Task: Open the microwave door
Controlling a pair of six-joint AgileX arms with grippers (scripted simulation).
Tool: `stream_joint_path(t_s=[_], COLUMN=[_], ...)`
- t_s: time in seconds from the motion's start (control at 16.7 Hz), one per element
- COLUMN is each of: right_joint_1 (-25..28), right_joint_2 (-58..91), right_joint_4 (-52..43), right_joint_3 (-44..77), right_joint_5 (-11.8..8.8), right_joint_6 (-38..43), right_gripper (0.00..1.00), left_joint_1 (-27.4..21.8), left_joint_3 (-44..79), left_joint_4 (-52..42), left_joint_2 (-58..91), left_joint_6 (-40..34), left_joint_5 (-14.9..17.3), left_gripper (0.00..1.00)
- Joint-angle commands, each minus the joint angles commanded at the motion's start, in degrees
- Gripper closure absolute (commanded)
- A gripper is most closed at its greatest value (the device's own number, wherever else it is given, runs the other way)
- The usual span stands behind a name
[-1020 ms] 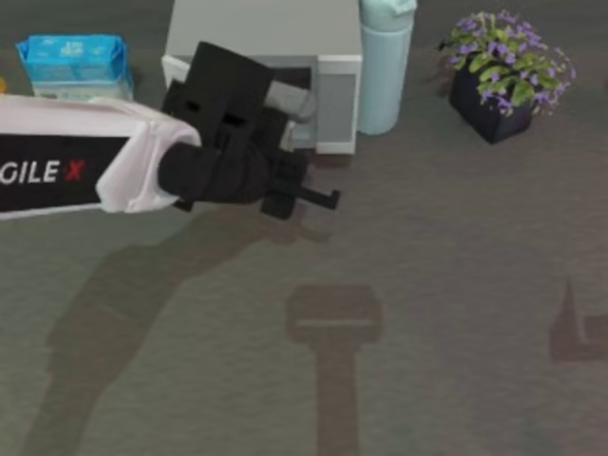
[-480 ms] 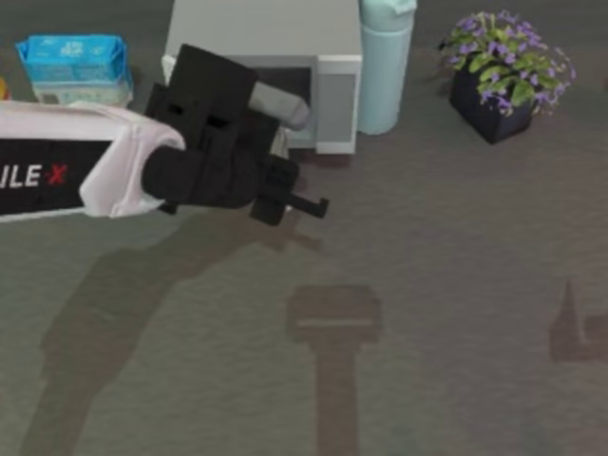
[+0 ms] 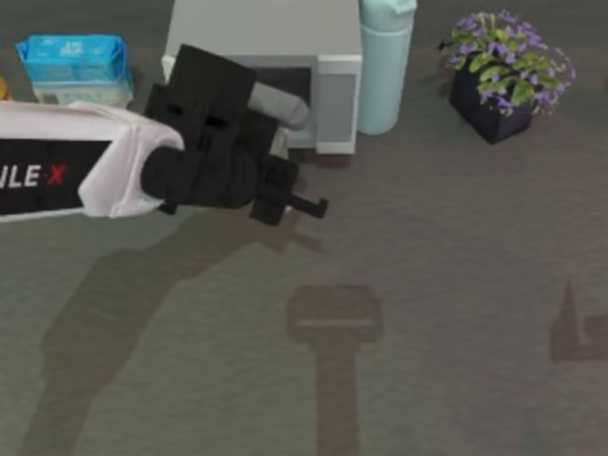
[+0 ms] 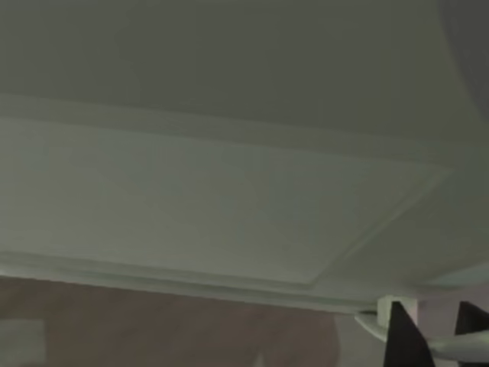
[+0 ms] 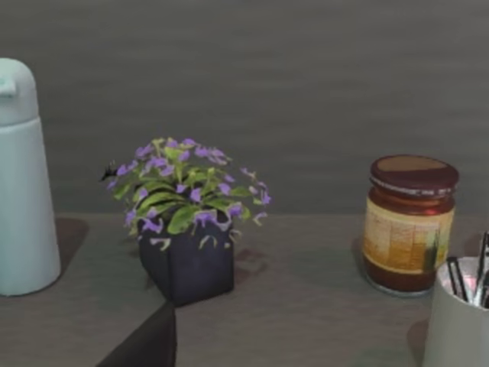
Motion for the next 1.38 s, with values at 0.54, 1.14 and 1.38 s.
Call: stream_joint_path(t_s=[0.54, 1.14, 1.38], right_joint_1=[0.0, 0.0, 0.0], right_joint_2=[0.0, 0.0, 0.0], right_joint_4=[0.0, 0.0, 0.0], right_joint_3=[0.0, 0.0, 0.0], right_joint_5=[0.0, 0.0, 0.0], right_joint_6=[0.0, 0.0, 0.0], right_gripper=[0.00, 0.00, 0.00], left_joint_1=[0.0, 0.4, 1.6], left_joint_3=[0.0, -0.8, -2.0], left_joint_4=[0.0, 0.0, 0.1], left_joint_2=[0.0, -0.6, -1.6], left_joint_6=[0.0, 1.5, 4.0], left_joint_5=[0.0, 1.7, 3.5], left_gripper=[1.00, 1.00, 1.00])
